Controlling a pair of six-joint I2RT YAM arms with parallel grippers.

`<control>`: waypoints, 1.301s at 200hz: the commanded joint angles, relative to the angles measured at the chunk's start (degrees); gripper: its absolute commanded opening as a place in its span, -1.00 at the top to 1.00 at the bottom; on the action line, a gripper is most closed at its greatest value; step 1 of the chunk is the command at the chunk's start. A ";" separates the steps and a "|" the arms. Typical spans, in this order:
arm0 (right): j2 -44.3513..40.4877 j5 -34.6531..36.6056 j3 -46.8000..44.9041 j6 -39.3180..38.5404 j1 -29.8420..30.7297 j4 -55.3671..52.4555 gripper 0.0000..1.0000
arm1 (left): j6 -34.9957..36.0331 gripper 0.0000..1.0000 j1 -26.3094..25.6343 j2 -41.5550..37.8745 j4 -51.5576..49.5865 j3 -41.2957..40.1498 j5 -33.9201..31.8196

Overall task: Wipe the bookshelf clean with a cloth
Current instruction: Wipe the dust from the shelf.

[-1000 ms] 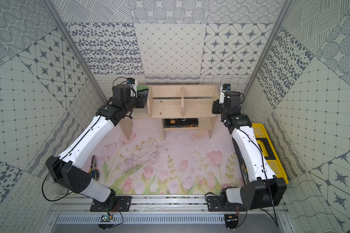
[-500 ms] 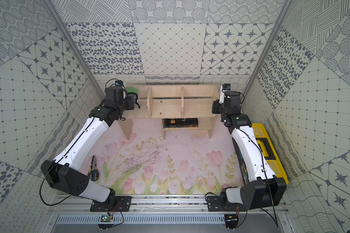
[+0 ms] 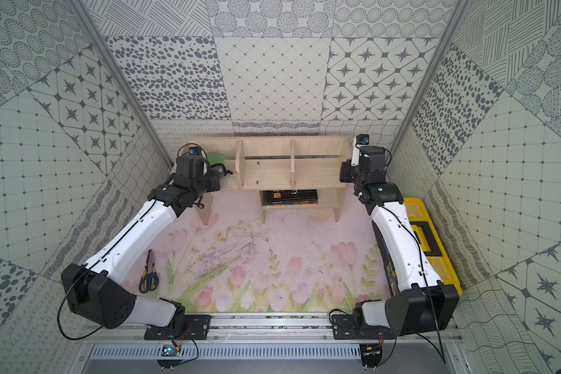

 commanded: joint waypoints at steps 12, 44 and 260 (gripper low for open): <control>1.90 -7.42 -1.13 5.60 1.06 1.98 1.00 | -3.37 1.00 -1.45 5.30 -1.19 11.45 5.25; 1.79 -7.99 -1.31 5.55 1.48 2.01 1.00 | 0.97 1.00 -0.50 14.43 -7.63 29.75 -0.03; 0.32 -8.91 -0.92 6.03 1.57 1.56 1.00 | -4.65 -0.34 1.14 -9.23 -1.86 -5.72 4.84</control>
